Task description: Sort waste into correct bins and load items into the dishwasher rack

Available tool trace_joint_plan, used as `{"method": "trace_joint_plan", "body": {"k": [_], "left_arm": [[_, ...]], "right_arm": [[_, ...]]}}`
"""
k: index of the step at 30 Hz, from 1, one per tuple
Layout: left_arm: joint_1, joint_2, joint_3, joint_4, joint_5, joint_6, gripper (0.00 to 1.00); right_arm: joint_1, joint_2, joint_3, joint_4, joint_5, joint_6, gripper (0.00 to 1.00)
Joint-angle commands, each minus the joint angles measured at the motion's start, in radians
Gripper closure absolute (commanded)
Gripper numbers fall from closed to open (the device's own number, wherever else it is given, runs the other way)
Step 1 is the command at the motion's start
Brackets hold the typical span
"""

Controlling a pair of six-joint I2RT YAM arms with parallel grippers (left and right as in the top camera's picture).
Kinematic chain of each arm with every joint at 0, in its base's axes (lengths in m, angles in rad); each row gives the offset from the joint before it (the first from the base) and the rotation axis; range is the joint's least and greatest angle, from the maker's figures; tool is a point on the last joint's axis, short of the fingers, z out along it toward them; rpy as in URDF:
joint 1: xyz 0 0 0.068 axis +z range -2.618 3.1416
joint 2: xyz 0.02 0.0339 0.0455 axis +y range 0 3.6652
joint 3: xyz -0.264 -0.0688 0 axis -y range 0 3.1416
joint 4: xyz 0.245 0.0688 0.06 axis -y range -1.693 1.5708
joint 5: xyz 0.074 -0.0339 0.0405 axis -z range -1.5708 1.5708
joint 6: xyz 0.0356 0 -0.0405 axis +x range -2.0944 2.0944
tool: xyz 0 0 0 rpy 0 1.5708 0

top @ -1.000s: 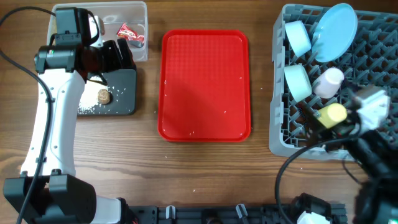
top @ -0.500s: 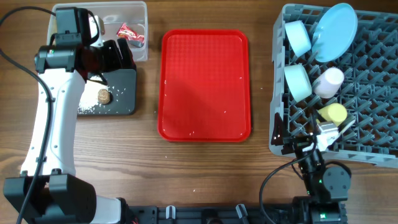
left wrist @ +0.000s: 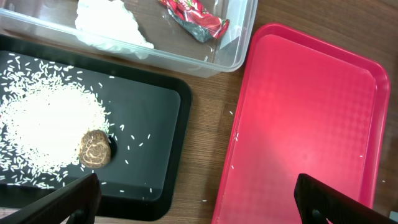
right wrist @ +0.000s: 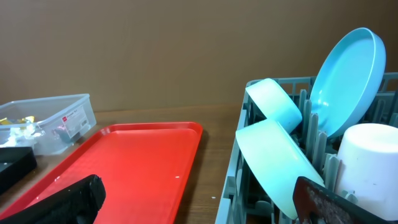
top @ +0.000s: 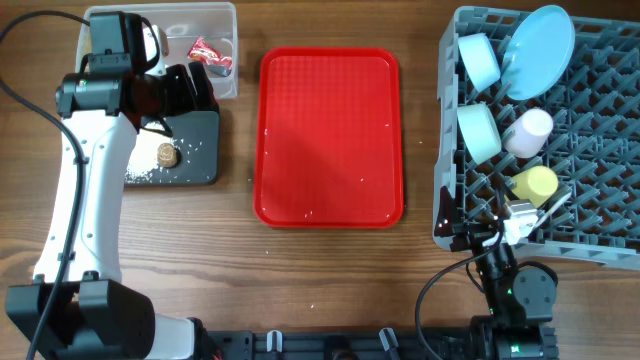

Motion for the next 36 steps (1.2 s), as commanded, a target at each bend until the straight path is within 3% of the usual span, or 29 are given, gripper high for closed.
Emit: {"method": "trace_joint_plan", "body": {"k": [1, 12, 18, 21, 26, 28, 30, 36], "left_arm": [[0.008, 0.005, -0.001, 0.002, -0.01, 0.016, 0.0], [0.008, 0.005, -0.001, 0.006, -0.009, 0.015, 0.0], [-0.002, -0.208, -0.056, 0.175, -0.002, 0.051, 0.0], [0.0, -0.428, -0.249, 0.315, -0.002, 0.072, 0.0], [0.002, -0.906, -0.847, 0.696, -0.002, 0.052, 0.0], [0.002, -1.063, -1.024, 0.781, -0.002, 0.041, 0.0], [0.002, -1.21, -1.181, 0.824, -0.002, 0.04, 0.0], [0.002, -1.464, -1.384, 0.824, -0.002, 0.037, 0.0]], "right_arm": [[0.004, -0.016, -0.001, 0.002, 0.021, -0.014, 0.0], [0.004, -0.016, -0.001, 0.002, 0.021, -0.014, 0.0], [0.004, -0.014, -0.001, 0.002, 0.02, -0.014, 0.0], [0.004, -0.014, -0.001, 0.002, 0.021, -0.014, 0.0], [0.004, -0.012, -0.001, 0.002, 0.02, -0.013, 0.0], [0.004, -0.005, -0.001, 0.002, 0.02, -0.013, 0.0], [0.004, 0.005, -0.001, 0.002, 0.021, -0.014, 0.0], [0.004, 0.008, -0.001, 0.002, 0.021, -0.013, 0.0]]}}
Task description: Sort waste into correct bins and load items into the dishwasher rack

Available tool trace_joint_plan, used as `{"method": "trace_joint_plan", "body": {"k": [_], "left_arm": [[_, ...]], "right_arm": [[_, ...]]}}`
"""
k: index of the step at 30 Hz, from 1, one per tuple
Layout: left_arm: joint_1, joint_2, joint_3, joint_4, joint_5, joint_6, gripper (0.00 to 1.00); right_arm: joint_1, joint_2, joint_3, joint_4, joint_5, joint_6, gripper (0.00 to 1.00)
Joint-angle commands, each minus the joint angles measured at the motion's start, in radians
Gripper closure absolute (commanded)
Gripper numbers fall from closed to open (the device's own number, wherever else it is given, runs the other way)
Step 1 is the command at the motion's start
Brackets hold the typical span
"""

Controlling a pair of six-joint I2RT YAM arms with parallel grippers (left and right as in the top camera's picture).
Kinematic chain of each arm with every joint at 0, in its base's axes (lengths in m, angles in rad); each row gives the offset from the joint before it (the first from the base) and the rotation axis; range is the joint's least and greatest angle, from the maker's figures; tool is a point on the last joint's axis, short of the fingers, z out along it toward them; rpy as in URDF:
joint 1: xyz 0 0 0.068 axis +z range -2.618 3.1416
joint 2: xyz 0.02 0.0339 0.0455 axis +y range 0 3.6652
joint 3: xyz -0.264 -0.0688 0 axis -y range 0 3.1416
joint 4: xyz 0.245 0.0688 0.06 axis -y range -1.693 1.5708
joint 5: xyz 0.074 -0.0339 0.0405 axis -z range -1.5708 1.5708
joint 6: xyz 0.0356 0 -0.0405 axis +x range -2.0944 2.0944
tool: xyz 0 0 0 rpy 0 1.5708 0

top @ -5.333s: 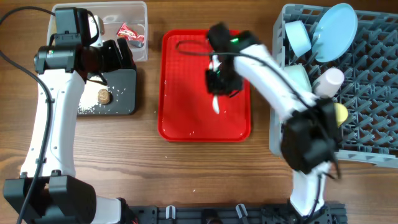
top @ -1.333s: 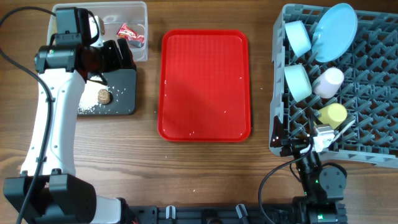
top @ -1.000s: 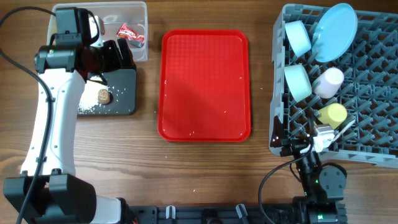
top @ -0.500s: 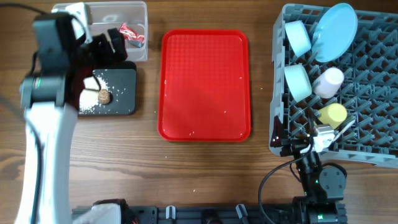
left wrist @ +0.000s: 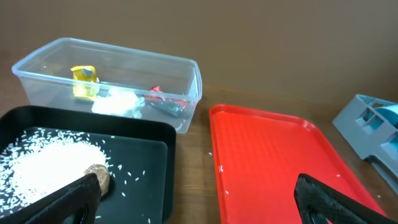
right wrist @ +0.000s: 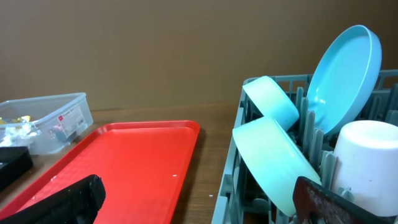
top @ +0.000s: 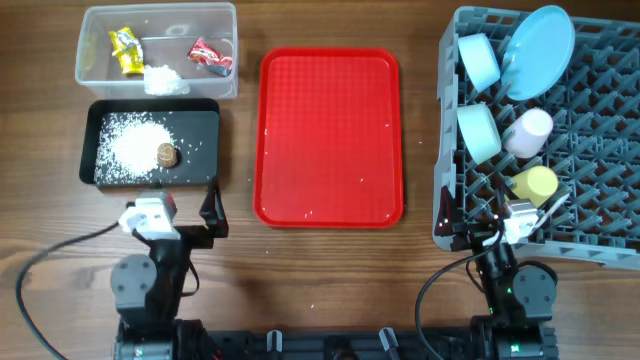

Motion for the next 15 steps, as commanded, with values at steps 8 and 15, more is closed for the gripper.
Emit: {"method": "trace_joint_plan", "body": {"k": [8, 15], "left_arm": [[0.001, -0.227, -0.156, 0.01, -0.002, -0.01, 0.0], [0.001, -0.227, -0.199, 0.069, -0.003, -0.009, 0.0]], "right_arm": [[0.004, 0.0, -0.001, 0.003, 0.01, -0.013, 0.0], [0.004, 0.0, -0.001, 0.003, 0.01, -0.013, 0.0]]}}
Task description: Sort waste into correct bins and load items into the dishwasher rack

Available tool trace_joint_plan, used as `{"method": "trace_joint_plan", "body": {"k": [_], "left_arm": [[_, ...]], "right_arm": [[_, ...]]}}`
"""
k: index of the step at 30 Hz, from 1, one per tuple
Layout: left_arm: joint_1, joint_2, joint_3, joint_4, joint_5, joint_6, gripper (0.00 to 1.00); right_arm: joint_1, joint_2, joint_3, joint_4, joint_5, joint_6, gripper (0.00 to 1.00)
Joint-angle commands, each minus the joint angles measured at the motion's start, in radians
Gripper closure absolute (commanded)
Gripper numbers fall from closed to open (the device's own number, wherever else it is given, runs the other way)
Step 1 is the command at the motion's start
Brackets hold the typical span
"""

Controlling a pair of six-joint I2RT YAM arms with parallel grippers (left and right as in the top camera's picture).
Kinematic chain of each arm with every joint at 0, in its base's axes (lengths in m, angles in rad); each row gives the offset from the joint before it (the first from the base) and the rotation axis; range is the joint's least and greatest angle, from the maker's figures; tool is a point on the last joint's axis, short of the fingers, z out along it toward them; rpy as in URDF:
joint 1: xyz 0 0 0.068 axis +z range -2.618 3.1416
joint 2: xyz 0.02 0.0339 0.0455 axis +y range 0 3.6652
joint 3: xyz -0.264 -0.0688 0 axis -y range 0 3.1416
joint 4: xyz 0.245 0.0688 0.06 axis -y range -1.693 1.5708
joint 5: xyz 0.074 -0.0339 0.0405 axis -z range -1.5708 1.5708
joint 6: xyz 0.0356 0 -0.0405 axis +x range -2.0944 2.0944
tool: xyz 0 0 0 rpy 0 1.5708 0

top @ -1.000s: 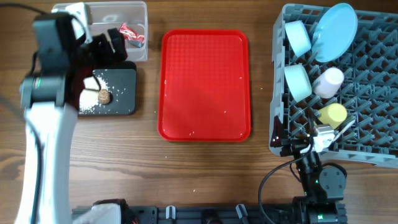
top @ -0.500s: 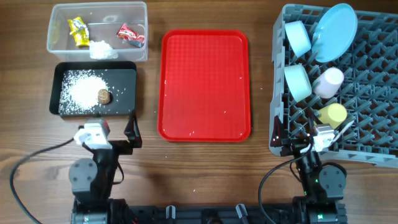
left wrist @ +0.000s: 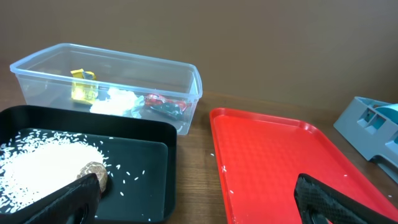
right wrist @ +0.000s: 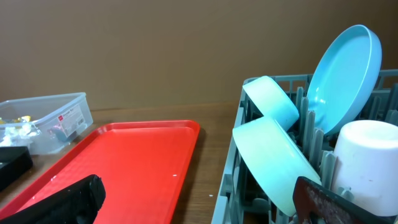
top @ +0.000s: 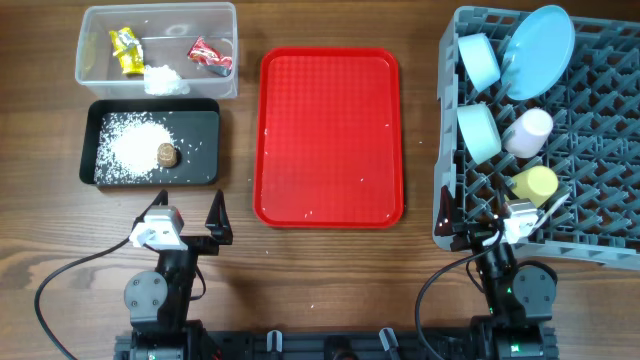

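Observation:
The red tray (top: 330,138) holds only a few rice grains. Behind-left, the clear bin (top: 225,50) contains a yellow wrapper (top: 122,48), white tissue (top: 162,78) and a red wrapper (top: 208,54). The black tray (top: 200,140) carries a heap of rice (top: 128,148) and a brown round lump (top: 167,154). The grey dishwasher rack (top: 600,150) holds two pale bowls (top: 480,130), a blue plate (top: 538,38), a white cup and a yellow cup. My left gripper (top: 190,222) (left wrist: 196,205) stands open and empty at the front left. My right gripper (top: 492,232) (right wrist: 194,202) is open and empty by the rack's front corner.
Bare wood runs along the table's front edge between the two arm bases. Cables loop out from each base. The rack's near left wall (right wrist: 227,180) stands close beside my right gripper.
My left gripper has shifted slightly right and lower near the front edge, its view tilted a little. The right arm and all objects are unchanged.
At first my left arm reached far back, its open gripper over the black tray beside the clear bin. Then it was back at the front left, open and empty, where it stays. The right arm rested by the rack throughout.

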Motion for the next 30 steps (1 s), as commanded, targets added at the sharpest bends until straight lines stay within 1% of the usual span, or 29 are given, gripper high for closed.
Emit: {"method": "trace_joint_plan", "body": {"k": [1, 4, 5, 6, 7, 9, 30], "left_arm": [[0.001, -0.011, -0.012, 0.017, -0.003, -0.009, 0.0], [0.001, -0.011, -0.012, 0.102, -0.005, -0.008, 0.0], [0.001, -0.011, -0.012, 0.085, -0.006, -0.009, 0.0], [0.001, -0.011, -0.012, 0.038, -0.002, -0.01, 0.0], [-0.001, -0.011, -0.012, 0.007, 0.005, -0.03, 0.0], [-0.001, -0.011, -0.012, 0.01, 0.012, -0.048, 0.0], [-0.001, -0.008, -0.012, 0.01, 0.012, -0.048, 0.0]], "right_arm": [[0.004, -0.002, -0.001, 0.002, 0.01, -0.013, 0.0], [0.004, -0.002, -0.001, 0.002, 0.01, -0.013, 0.0], [0.004, -0.002, -0.001, 0.002, 0.01, -0.013, 0.0], [0.004, -0.002, -0.001, 0.002, 0.01, -0.013, 0.0], [0.004, -0.002, -0.001, 0.002, 0.01, -0.013, 0.0], [0.004, -0.002, -0.001, 0.002, 0.01, -0.013, 0.0], [0.004, -0.002, -0.001, 0.002, 0.01, -0.013, 0.0]]}}
